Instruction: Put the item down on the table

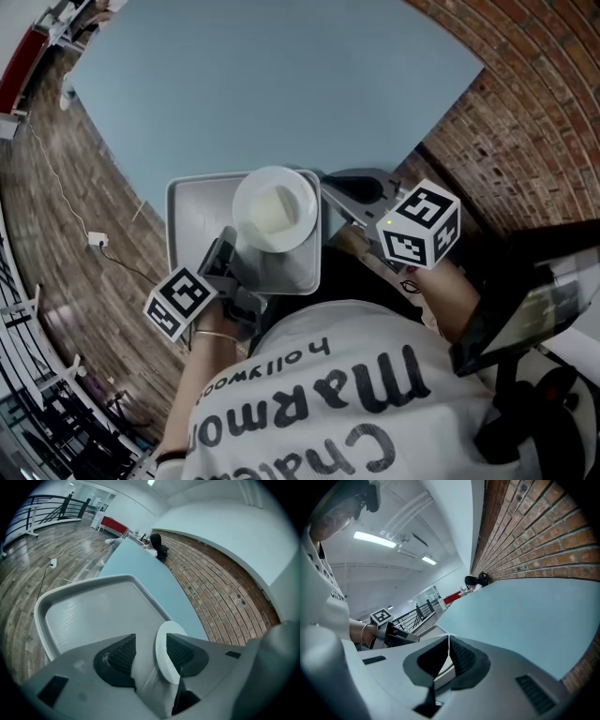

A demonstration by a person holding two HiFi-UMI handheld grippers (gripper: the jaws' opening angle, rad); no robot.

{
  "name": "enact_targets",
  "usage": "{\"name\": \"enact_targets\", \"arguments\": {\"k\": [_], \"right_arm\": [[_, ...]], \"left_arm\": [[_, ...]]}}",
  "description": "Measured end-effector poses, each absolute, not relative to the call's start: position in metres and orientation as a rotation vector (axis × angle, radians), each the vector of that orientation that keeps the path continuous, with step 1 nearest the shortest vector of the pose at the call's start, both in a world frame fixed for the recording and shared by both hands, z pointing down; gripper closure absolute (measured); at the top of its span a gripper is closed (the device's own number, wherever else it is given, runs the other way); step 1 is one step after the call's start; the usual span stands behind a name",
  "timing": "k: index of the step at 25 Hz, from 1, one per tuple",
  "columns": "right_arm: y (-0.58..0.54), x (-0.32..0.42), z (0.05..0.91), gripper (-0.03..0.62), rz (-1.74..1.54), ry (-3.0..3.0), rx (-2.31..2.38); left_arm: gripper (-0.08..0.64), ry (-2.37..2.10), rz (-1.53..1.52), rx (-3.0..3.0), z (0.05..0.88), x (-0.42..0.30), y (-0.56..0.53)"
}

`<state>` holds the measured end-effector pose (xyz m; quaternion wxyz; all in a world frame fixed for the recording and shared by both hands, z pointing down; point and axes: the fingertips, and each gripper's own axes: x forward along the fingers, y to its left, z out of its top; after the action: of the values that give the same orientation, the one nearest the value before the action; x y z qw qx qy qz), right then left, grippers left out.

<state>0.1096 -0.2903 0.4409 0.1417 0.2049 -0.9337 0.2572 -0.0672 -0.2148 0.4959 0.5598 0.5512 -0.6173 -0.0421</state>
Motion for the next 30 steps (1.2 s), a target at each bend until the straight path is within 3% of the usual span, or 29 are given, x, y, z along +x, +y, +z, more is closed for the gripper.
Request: {"name": "enact_targets", "arguments": {"k": [13,25,28,30], "right_arm": [[-0.268,0.101,0.423,0.581,0.615,-2.681,0.636],[-0.201,0.048,0.386,0.581,0.585,-2.666,0.808],[-0.179,0.035,0.384,0.581,0.541,-2.640,0.847],[-0.166,0.029,0.382,0.581,0.537,-2.631,0.884]], "left_arm": [[0.379,-1.401,-0.212,1.499,0.452,-0.069,-0.214],[0.385,-1.263,-0.336,1.712,0.399,-0.127,-0.173],[0.495,-1.205,-0.343,1.794,0.389,-0.137,-0.156],[0.523,-1.130,-0.362,1.913,0.375,-0.135,-0.148]]}}
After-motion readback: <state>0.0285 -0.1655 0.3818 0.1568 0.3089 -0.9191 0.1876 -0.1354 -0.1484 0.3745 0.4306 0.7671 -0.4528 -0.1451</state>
